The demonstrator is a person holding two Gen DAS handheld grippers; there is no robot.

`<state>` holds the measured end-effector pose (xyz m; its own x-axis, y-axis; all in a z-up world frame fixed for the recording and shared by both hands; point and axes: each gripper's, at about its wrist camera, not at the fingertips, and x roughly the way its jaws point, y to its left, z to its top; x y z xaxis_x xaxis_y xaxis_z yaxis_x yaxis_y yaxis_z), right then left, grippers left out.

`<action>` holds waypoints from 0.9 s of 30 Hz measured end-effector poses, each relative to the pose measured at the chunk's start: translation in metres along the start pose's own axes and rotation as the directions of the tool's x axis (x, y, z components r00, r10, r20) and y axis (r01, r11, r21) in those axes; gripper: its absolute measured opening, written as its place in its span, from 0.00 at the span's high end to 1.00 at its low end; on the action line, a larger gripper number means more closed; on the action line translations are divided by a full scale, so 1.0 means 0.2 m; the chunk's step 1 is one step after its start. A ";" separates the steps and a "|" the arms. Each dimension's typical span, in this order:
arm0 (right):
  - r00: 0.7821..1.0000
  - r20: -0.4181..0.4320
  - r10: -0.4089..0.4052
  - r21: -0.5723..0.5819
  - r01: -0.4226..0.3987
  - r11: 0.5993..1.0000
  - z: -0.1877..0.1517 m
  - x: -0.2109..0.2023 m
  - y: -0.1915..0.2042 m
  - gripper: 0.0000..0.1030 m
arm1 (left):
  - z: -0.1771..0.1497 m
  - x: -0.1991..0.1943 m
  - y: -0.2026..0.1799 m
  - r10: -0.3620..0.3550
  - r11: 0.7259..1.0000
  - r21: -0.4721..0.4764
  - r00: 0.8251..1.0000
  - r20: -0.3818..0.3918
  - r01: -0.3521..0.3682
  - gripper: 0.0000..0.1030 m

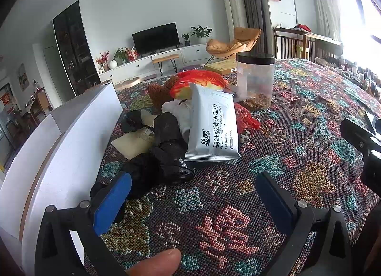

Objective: Organize soft objects
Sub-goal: 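Move the left gripper toward the black twine-tied bundle in the pile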

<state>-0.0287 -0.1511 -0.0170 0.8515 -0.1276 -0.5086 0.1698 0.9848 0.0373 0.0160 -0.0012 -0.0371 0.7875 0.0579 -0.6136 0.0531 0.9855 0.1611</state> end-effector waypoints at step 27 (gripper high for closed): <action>1.000 -0.013 0.001 -0.001 -0.001 1.000 -0.04 0.03 0.00 0.11 | -0.07 0.09 -0.03 0.013 0.999 0.035 0.996 -0.088 -0.010 0.00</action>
<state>-0.0278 -0.1506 -0.0263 0.8449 -0.1254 -0.5201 0.1690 0.9849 0.0371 0.0213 -0.0049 -0.0594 0.7307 0.0843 -0.6774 0.0669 0.9787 0.1940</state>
